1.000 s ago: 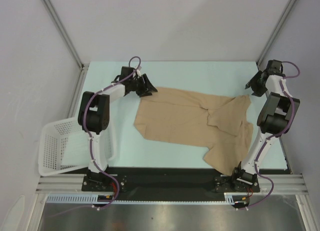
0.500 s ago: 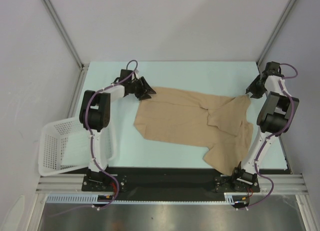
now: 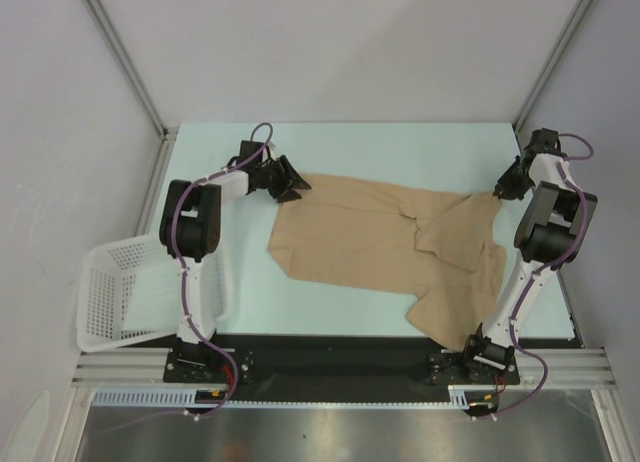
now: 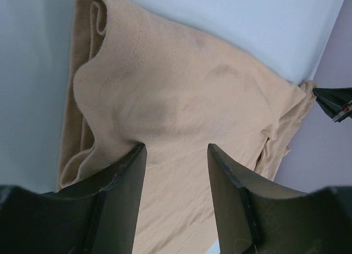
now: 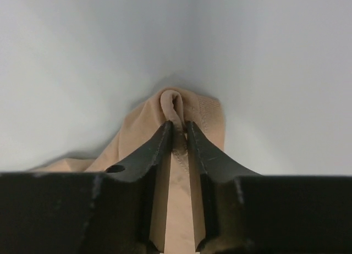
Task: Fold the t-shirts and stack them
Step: Fold the tshirt
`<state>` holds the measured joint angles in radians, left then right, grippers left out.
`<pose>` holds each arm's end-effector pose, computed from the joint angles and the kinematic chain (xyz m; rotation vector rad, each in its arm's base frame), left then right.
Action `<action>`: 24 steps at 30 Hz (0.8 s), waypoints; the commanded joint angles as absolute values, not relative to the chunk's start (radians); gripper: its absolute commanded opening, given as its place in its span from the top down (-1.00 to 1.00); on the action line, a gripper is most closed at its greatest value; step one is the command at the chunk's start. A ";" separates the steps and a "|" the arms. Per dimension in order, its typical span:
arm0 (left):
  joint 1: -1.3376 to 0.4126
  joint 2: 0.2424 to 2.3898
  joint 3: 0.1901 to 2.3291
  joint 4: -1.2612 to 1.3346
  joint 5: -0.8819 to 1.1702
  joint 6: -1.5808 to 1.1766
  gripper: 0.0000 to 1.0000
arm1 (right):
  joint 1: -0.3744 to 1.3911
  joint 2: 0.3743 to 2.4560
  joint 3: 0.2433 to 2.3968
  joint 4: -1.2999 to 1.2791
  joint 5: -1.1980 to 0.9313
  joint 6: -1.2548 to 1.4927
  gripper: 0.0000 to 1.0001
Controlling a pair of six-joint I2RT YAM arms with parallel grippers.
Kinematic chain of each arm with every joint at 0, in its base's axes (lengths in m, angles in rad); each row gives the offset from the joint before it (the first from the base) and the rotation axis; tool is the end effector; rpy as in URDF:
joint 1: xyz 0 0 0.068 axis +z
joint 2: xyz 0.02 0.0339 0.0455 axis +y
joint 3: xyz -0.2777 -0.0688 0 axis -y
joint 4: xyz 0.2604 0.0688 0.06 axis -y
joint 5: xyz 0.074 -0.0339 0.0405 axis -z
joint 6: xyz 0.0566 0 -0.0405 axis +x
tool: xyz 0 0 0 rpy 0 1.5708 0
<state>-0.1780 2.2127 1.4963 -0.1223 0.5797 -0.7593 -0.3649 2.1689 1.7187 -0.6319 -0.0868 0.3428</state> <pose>0.4897 -0.1196 0.1199 -0.4463 2.4978 -1.1073 0.4671 -0.1732 0.1686 0.8914 2.4959 0.1078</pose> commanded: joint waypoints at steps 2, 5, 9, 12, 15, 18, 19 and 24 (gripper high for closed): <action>-0.170 2.238 1.531 -0.137 0.580 -0.767 -0.09 | -0.397 2.161 1.769 -0.623 -0.055 0.345 0.75; -0.169 2.241 1.528 -0.141 0.578 -0.761 -0.09 | -0.417 2.177 1.772 -0.620 -0.080 0.363 1.00; -0.167 2.249 1.528 -0.140 0.575 -0.758 -0.09 | -0.420 2.177 1.746 -0.614 -0.075 0.402 1.00; -0.166 2.253 1.529 -0.138 0.571 -0.758 -0.09 | -0.422 2.157 1.701 -0.585 -0.015 0.436 1.00; -0.167 2.255 1.529 -0.138 0.572 -0.752 -0.09 | -0.423 2.169 1.709 -0.607 0.033 0.463 1.00; -0.167 2.238 1.534 -0.164 0.554 -0.720 -0.09 | -0.431 2.171 1.713 -0.621 0.068 0.477 0.89; -0.167 2.232 1.543 -0.175 0.552 -0.707 -0.10 | -0.433 2.180 1.733 -0.623 0.049 0.465 0.63; -0.169 2.125 1.594 -0.277 0.545 -0.596 -0.37 | -0.416 2.220 1.893 -0.782 0.112 0.397 0.04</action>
